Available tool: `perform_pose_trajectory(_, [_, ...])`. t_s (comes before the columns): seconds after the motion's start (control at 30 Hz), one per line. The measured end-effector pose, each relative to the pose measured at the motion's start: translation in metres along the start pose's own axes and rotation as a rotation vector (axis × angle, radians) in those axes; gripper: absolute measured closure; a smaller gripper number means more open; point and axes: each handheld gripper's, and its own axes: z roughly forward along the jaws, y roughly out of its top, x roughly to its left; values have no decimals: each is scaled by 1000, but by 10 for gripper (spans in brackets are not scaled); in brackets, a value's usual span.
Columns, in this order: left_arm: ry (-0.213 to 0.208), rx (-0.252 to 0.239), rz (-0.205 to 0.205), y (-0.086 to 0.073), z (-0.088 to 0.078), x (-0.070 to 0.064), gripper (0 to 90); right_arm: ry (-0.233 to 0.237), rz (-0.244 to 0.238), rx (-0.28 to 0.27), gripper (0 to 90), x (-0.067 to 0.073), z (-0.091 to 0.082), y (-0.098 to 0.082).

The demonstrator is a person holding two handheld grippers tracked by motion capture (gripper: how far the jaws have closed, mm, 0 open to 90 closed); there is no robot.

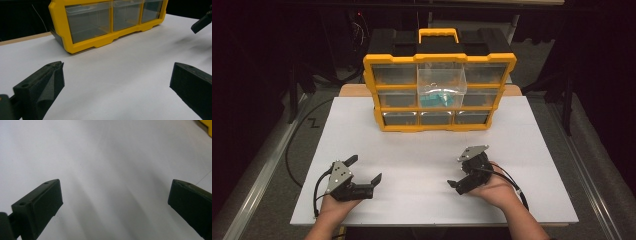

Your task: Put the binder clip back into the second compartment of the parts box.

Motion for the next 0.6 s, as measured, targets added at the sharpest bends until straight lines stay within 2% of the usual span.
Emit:
perform_pose_trajectory(0.13, [3, 7, -7, 0, 1, 0, 3, -2, 57, -92, 10, 0, -1, -10])
perform_pose_trajectory(0.27, [6, 11, -9, 0, 1, 0, 3, -31, 106, -199, 9, 1, -4, -21])
perform_pose_trajectory(0.33, [10, 14, -16, 0, 1, 0, 3, -27, 136, -249, 9, 1, -6, -26])
perform_pose_trajectory(0.43, [12, 16, -11, 1, 1, 0, 3, -58, 138, -297, 9, 1, -8, -32])
perform_pose_trajectory(0.5, [12, 14, -11, 1, 2, -1, 3, -59, 163, -338, 9, 0, -11, -35])
perform_pose_trajectory(0.6, [9, 20, 3, 2, 3, -4, 3, -72, 174, -356, 9, -1, -11, -39])
